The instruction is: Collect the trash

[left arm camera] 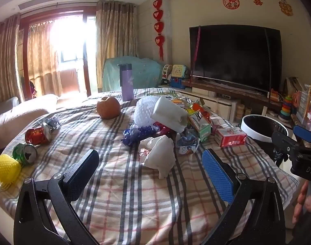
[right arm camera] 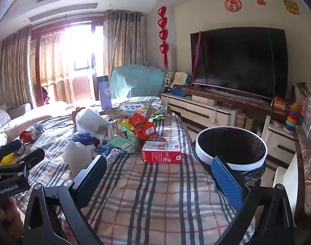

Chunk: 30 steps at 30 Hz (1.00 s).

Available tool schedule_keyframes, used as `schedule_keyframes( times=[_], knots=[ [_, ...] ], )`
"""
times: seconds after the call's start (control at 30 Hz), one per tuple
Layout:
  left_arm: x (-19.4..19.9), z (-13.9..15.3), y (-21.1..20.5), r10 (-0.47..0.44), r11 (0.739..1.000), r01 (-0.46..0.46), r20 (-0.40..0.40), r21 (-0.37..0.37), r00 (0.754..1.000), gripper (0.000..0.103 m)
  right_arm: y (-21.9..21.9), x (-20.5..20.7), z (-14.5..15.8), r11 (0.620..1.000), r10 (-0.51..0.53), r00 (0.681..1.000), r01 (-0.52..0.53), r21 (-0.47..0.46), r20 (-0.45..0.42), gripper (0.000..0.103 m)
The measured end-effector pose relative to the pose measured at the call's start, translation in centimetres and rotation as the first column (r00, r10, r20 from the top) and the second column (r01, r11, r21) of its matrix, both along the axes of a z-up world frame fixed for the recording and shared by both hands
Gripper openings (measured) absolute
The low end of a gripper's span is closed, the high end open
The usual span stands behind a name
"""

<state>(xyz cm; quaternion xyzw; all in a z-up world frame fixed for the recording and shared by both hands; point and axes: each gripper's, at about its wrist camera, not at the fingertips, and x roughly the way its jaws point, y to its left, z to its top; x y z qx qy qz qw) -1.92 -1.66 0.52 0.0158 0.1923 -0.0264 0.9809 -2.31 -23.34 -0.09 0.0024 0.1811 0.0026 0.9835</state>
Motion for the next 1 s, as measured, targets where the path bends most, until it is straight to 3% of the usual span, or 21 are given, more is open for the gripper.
schedule_keyframes(
  times=[1.0],
  knots=[
    [0.2,-0.02,-0.19,-0.003,1.0,0.003,-0.006,0.003,1.0,0.103,0.08,0.12,-0.27,1.0,0.01,0.999,-0.01,-0.005,-0.039,0.103]
  ],
)
